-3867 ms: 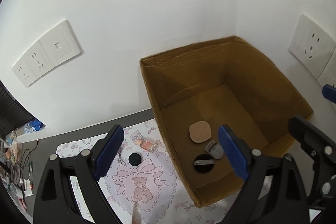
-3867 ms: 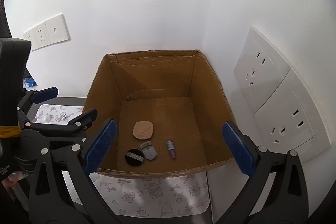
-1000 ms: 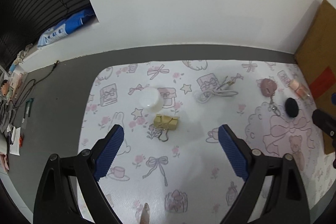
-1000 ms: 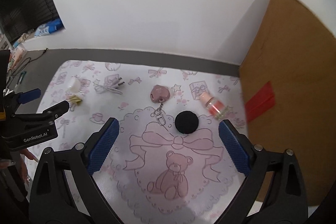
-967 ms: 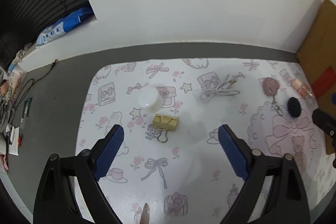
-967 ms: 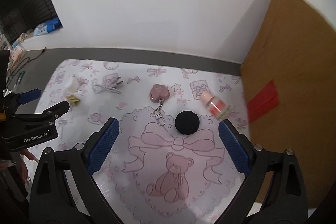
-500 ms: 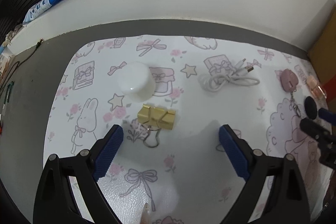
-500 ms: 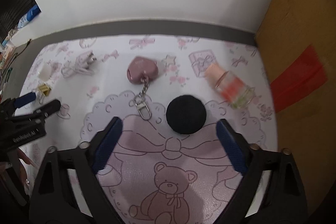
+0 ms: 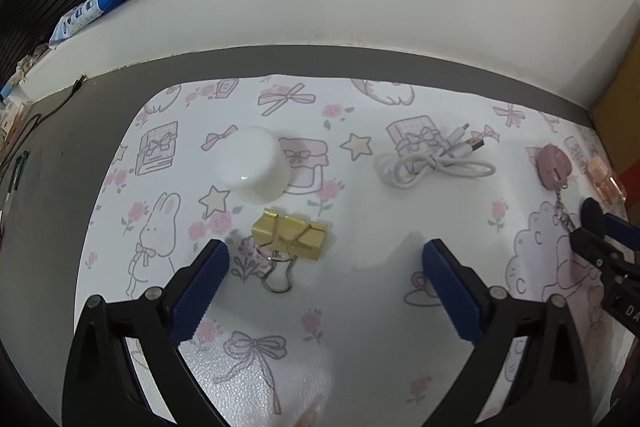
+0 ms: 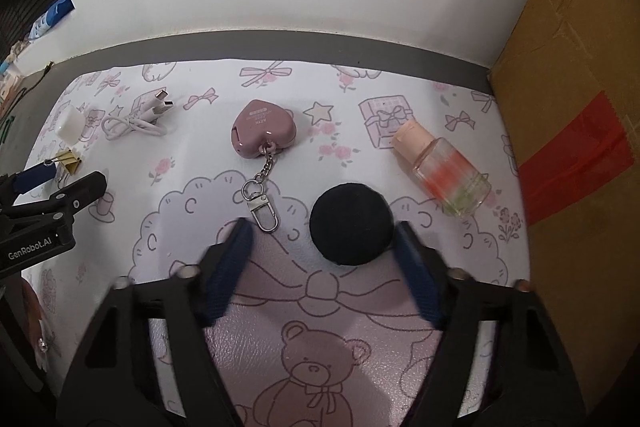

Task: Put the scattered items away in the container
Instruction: 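Grasp the gold binder clip with the left tool while the right tool grasps the black puff, then lift the gold binder clip and black puff and carry both toward the box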

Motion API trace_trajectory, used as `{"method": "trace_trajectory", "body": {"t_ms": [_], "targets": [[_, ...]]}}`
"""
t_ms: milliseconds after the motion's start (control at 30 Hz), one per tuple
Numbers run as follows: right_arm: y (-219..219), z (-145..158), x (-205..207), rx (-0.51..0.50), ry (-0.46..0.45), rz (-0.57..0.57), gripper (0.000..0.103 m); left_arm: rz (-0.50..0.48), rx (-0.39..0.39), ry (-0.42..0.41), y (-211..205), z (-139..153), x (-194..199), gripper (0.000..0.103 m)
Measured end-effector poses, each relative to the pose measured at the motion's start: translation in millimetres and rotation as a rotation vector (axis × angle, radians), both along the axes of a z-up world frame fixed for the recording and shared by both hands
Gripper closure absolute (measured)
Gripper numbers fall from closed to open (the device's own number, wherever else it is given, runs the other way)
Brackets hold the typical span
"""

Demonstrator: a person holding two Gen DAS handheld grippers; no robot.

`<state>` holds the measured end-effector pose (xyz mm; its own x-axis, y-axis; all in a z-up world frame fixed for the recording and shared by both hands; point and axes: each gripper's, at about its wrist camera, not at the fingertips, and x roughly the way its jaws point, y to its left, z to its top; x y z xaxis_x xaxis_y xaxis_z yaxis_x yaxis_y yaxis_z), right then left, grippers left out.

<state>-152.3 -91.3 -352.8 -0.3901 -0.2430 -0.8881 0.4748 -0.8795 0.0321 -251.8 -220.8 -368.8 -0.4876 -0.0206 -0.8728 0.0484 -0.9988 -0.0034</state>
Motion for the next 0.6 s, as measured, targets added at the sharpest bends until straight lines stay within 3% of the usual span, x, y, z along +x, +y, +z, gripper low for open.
{"method": "trace_trajectory", "body": {"t_ms": [33,100,133,200,233,600], "targets": [[0.8,0.8,0.2,0.001,0.001,0.0,0.048,0.0,-0.001,0.005,0.9,0.7,1.4,0.012],[1.6,2.6,1.3,0.004,0.004,0.006,0.06,-0.009,-0.005,0.022,2.8,3.3,5.2,0.028],[1.6,2.9,1.7,0.005,0.004,0.008,0.061,-0.018,-0.008,0.033,3.8,5.4,7.3,0.035],[1.9,3.1,2.8,0.006,0.004,0.01,0.061,-0.036,-0.004,0.047,5.9,7.9,9.7,0.065],[1.4,2.9,2.3,0.007,0.004,0.009,0.062,-0.044,-0.006,0.053,7.9,8.1,10.7,0.07],[-1.3,3.9,3.4,0.003,0.006,0.009,0.063,-0.056,-0.03,0.071,19.6,4.5,10.2,0.072]]}}
